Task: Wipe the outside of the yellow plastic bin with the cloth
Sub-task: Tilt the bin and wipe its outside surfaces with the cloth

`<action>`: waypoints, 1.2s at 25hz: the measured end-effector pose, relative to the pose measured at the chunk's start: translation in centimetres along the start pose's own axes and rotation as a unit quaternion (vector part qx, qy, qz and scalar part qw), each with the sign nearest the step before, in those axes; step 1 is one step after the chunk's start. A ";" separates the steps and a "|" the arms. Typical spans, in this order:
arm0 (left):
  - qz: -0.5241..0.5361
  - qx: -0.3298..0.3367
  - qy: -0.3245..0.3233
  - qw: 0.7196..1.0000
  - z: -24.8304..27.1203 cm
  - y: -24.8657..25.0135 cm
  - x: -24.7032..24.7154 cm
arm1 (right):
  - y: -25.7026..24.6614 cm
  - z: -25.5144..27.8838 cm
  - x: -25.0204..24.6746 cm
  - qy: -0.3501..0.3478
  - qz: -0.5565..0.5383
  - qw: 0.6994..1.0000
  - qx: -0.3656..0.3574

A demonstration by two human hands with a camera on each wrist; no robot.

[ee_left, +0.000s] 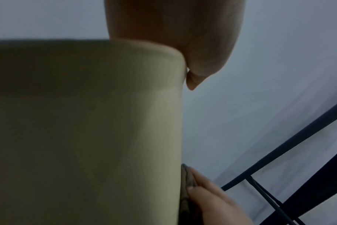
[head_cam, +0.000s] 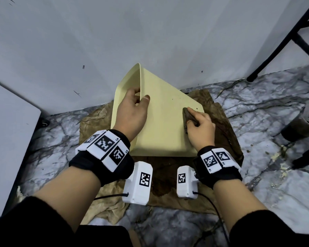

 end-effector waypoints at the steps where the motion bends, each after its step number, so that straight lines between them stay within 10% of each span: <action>1: -0.014 0.001 0.010 1.000 0.0 -0.1 0.0 | -0.7 0.5 0.5 -0.010 0.002 1.000 -0.018; 14: -0.063 0.112 0.015 0.992 0.7 -0.1 0.2 | -5.6 3.5 2.6 0.016 -0.031 0.979 -0.201; 30: -0.070 0.115 0.006 0.991 1.1 -0.3 0.2 | 3.6 -3.6 -2.2 0.049 -0.005 0.997 0.065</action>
Point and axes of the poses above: each hand's wrist, its own z-axis away from the middle knuckle, its own x-axis out of the palm, y = z × x, the point moved 1 cm from there along -z, towards the middle knuckle, and after that the axes turned 14 degrees about x, right-handed, at the moved point
